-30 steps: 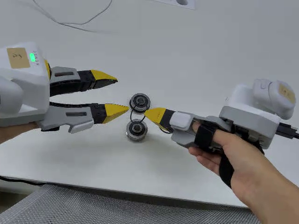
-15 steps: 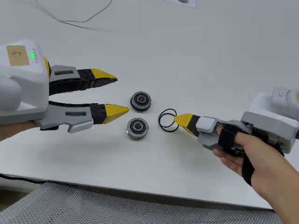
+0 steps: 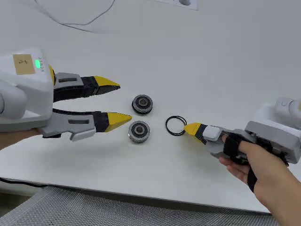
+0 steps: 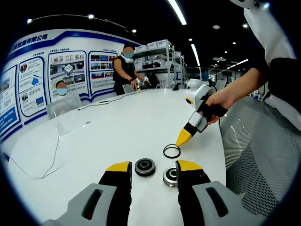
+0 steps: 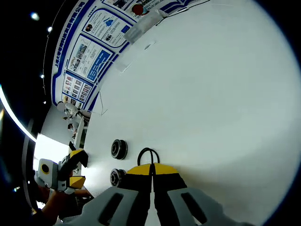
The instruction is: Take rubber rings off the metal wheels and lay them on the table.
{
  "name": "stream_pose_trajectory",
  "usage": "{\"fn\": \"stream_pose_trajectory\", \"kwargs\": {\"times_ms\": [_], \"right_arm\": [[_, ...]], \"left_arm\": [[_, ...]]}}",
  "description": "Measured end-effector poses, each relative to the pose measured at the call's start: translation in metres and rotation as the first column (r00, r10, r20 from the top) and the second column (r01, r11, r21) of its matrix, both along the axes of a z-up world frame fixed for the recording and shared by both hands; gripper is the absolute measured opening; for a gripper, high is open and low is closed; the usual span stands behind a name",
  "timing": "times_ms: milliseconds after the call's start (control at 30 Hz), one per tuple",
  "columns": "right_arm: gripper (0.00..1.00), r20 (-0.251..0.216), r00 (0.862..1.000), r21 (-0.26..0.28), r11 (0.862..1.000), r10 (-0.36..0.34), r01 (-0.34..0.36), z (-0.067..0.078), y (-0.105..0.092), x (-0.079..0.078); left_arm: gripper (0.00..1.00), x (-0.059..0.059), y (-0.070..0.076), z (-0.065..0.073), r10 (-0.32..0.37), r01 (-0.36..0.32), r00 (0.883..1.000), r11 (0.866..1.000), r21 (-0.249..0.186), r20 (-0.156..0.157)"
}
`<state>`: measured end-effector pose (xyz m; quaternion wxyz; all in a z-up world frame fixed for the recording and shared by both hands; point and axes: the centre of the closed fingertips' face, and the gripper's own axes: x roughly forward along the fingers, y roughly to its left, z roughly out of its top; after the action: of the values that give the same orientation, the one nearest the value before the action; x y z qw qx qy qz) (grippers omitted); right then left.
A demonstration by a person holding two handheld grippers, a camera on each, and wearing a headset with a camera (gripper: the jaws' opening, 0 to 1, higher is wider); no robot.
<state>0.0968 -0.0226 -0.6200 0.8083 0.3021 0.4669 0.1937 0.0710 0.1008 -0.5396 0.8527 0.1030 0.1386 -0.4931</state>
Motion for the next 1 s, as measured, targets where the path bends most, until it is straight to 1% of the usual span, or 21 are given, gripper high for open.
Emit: {"fn": "stream_pose_trajectory", "kwargs": {"times_ms": [167,400,467,600,767,833,900,1000], "right_arm": [[0.02,0.008,1.0,-0.021,1.0,0.003,-0.003,-0.001,-0.003,0.0],[0.02,0.015,1.0,-0.035,0.999,0.021,-0.02,-0.002,-0.001,0.0],[0.02,0.015,0.999,-0.052,0.998,0.036,-0.035,-0.003,0.0,-0.001],[0.03,0.022,0.999,-0.067,0.997,0.043,-0.042,-0.003,0.0,-0.002],[0.06,0.039,0.998,-0.077,0.996,0.042,-0.039,0.0,0.0,-0.001],[0.08,0.046,0.998,-0.085,0.996,0.044,-0.04,0.002,0.001,-0.002],[0.1,0.049,0.998,-0.085,0.996,0.04,-0.036,0.005,0.002,-0.004],[0.13,0.064,0.997,-0.1,0.994,0.049,-0.042,0.009,0.003,-0.005]], "left_arm": [[0.38,-0.001,0.0,-0.002,-0.004,0.004,1.0,1.0,0.003,-0.004],[0.38,-0.003,-0.002,-0.002,-0.013,0.013,1.0,1.0,0.006,-0.006],[0.38,-0.004,-0.003,-0.002,-0.015,0.015,1.0,1.0,0.004,-0.006],[0.38,-0.005,-0.003,-0.002,-0.019,0.019,1.0,1.0,0.006,-0.005],[0.38,-0.005,-0.002,-0.001,-0.016,0.016,1.0,1.0,0.004,-0.005],[0.38,-0.004,-0.002,0.002,-0.007,0.007,1.0,1.0,-0.014,-0.008],[0.38,-0.003,-0.002,0.003,-0.003,0.003,1.0,1.0,-0.018,-0.005],[0.38,-0.002,-0.003,0.004,-0.004,0.004,1.0,1.0,-0.017,-0.005]]}}
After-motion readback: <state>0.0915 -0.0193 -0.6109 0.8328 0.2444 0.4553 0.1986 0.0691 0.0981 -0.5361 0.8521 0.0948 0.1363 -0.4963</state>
